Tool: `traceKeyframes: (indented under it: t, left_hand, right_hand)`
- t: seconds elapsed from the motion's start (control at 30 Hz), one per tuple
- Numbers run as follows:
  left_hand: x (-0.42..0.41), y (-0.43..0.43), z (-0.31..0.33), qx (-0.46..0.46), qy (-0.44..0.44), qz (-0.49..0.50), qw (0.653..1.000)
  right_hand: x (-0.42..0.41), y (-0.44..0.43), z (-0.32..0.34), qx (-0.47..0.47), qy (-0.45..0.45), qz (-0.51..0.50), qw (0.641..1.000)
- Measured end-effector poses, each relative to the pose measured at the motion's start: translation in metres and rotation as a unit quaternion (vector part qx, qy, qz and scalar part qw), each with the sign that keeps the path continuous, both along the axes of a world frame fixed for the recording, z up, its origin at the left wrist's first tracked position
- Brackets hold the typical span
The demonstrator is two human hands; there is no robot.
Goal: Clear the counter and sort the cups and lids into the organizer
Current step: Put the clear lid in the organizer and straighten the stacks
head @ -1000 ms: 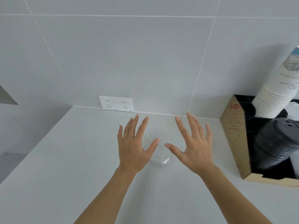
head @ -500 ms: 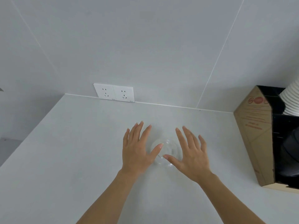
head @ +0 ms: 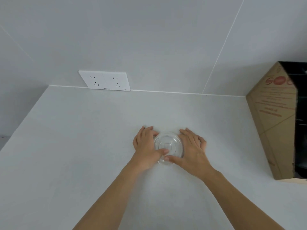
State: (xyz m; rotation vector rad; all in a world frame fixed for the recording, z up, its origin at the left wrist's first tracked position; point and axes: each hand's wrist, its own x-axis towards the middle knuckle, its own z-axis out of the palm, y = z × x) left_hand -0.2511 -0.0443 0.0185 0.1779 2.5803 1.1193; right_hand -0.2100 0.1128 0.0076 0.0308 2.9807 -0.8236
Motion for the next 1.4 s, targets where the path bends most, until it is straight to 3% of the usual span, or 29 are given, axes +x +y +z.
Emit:
traceKeyframes:
  t: [0.3,0.47,0.6,0.77,1.0,1.23,1.4]
  left_hand:
    - [0.018,-0.003,0.020,0.144,-0.064,0.019,0.987]
    - [0.033,-0.006,0.030,0.195,-0.061,0.055,0.977]
    - [0.046,-0.005,0.047,0.236,-0.065,0.089,0.965]
    - [0.057,0.004,0.074,0.312,-0.042,0.129,0.940]
    - [0.078,0.045,0.118,0.392,0.007,0.083,0.916]
    - [0.099,0.134,0.164,0.427,0.071,0.039,0.901]
    - [0.120,0.221,0.180,0.440,0.094,0.021,0.893]
  right_hand:
    - [0.021,-0.010,0.014,-0.143,-0.030,-0.007,0.989]
    - [0.034,-0.013,0.028,-0.337,-0.019,-0.066,0.939]
    - [0.042,-0.011,0.044,-0.402,0.015,-0.102,0.910]
    - [0.048,0.007,0.073,-0.462,0.052,-0.144,0.873]
    - [0.070,0.058,0.116,-0.497,0.097,-0.152,0.849]
    - [0.104,0.143,0.167,-0.528,0.168,-0.188,0.811]
    - [0.135,0.223,0.195,-0.510,0.208,-0.205,0.809]
